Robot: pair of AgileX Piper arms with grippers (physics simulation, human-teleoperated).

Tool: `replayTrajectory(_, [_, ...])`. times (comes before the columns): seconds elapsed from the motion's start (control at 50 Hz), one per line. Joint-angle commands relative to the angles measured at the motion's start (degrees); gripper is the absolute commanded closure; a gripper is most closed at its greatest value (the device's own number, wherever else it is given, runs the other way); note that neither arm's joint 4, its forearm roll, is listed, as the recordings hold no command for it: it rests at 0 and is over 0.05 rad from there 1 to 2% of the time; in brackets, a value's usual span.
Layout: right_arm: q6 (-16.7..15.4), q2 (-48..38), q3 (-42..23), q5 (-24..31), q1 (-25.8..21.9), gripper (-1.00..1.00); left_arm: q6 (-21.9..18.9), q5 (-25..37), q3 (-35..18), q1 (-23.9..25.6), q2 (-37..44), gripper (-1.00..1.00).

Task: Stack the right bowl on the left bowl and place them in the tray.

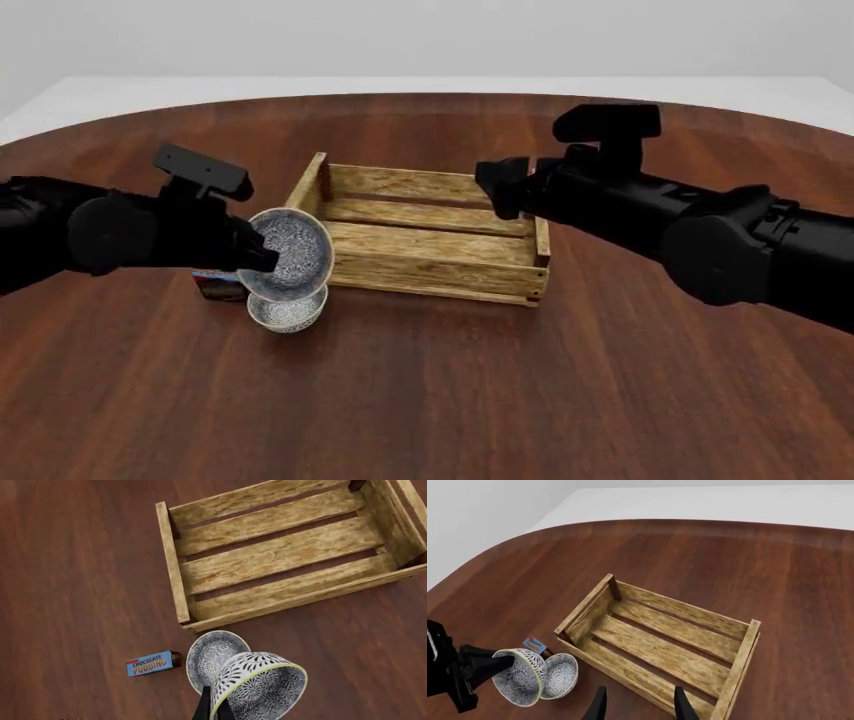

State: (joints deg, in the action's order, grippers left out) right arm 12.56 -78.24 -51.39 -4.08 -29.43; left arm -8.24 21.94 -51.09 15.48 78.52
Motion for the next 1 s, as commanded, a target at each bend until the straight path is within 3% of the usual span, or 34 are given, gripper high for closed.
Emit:
replayTrajectory(0.02, [0.1, -0.21, 0.03, -0.15, 0.06, -1.0, 0.65, -2.39, 1.65, -1.2, 2.13, 1.0])
replayTrajectory(0.56, [0.06, -0.3, 0.0, -0.19, 0.12, -1.0, 3.08, -6.32, 2.41, -2.83, 7.94, 1.0])
replayTrajectory(1.0, [0.12, -0.65, -0.14, -0.29, 0.18, -1.0, 1.61, -9.85, 3.21, -4.75, 11.99, 1.0])
